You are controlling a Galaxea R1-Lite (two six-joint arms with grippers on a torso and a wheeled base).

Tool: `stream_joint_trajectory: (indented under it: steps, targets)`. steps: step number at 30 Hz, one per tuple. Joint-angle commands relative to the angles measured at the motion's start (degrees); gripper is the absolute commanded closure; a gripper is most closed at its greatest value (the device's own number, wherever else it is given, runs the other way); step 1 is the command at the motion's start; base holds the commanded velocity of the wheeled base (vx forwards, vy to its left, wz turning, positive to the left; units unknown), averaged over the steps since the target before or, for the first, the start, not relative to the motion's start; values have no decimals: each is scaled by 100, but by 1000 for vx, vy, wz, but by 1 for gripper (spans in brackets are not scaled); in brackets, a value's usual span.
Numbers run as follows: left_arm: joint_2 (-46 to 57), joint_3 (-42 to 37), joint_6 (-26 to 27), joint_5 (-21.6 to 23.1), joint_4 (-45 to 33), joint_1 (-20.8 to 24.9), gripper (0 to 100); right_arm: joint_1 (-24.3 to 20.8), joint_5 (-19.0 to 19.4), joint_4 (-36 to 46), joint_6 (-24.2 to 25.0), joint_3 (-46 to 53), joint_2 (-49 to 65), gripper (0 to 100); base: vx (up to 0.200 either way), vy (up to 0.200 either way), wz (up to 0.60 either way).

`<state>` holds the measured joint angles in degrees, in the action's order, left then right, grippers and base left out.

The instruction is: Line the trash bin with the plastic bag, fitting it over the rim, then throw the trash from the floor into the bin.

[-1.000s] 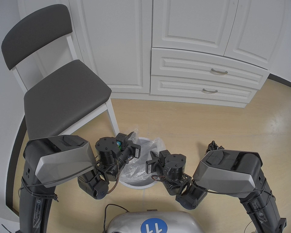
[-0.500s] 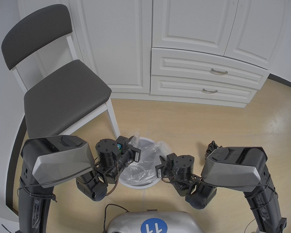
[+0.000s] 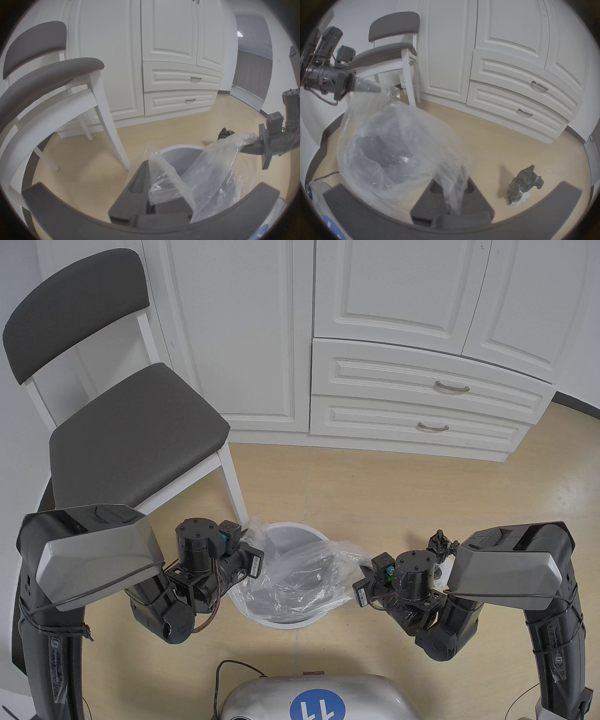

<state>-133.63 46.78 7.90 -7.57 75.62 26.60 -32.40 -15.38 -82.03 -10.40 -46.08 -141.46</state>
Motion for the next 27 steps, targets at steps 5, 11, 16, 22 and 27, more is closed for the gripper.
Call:
stream_joint_trajectory:
  steps: [5,11,16,22,27]
  targets:
    - [610,-327,36,195,-293,-164,100,182,0,-15,-76,-68,-75,100,0,0,0]
    - [918,-652,441,318,-504,-296,100,287,0,-24,-76,-235,-171,100,0,0,0]
    - [1006,-863,651,529,-583,-340,100,375,0,3,-76,-270,-189,100,0,0,0]
    - [1041,-995,898,625,-838,-436,100,401,115,38,-287,187,22,100,0,0,0]
    - [1217,-1100,977,731,-1102,-498,100,401,457,47,-560,741,356,100,0,0,0]
